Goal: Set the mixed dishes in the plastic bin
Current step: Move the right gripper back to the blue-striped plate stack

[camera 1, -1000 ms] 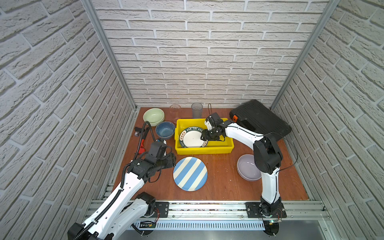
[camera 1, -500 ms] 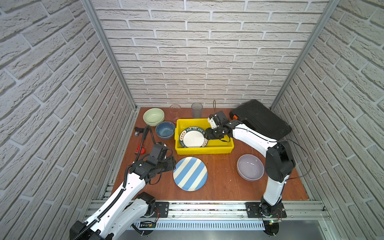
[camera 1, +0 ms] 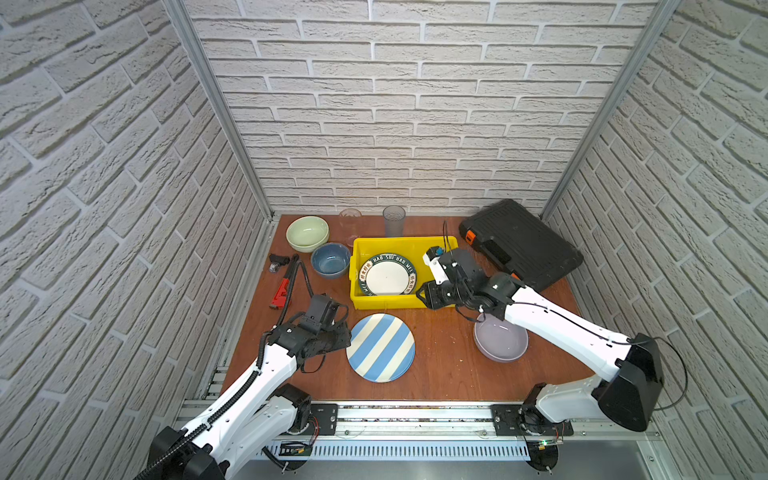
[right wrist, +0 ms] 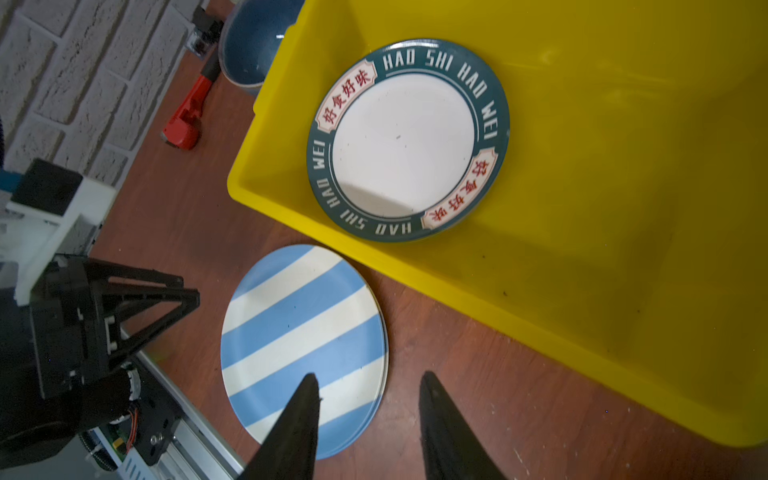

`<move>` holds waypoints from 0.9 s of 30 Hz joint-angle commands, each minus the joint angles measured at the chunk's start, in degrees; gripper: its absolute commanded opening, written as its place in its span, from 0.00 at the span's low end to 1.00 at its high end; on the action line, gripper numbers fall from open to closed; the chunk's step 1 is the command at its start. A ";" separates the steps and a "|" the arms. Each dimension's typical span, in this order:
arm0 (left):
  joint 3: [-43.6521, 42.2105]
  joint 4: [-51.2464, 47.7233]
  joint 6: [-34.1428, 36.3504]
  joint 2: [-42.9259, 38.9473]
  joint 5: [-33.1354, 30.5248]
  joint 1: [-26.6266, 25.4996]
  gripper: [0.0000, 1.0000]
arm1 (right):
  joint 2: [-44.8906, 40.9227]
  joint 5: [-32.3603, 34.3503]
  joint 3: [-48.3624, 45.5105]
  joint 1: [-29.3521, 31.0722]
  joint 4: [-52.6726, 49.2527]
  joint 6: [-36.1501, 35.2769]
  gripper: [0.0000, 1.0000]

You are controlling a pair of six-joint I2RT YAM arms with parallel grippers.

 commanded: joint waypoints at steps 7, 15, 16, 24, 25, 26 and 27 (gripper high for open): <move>-5.37 5.34 -3.14 -0.96 1.52 -0.41 0.45 | -10.34 8.15 -16.93 7.32 8.15 11.12 0.33; -8.30 9.53 -4.20 0.79 2.78 -0.56 0.39 | -4.74 8.55 -22.19 12.84 16.08 15.29 0.32; -8.45 9.89 -4.29 1.09 2.88 -0.53 0.37 | -3.58 7.91 -23.01 12.95 18.14 16.19 0.32; -9.17 10.56 -3.54 2.20 2.64 -0.72 0.32 | 3.60 6.80 -25.45 14.32 26.99 19.68 0.33; -9.41 10.65 -3.50 2.34 2.57 -0.75 0.32 | 4.18 6.58 -25.55 14.37 27.79 19.98 0.33; -9.58 10.73 -3.50 2.42 2.53 -0.71 0.31 | 4.92 6.52 -25.56 14.39 28.38 20.22 0.33; -9.68 10.83 -3.50 2.51 2.53 -0.70 0.31 | 5.54 6.61 -25.55 14.34 28.74 20.64 0.33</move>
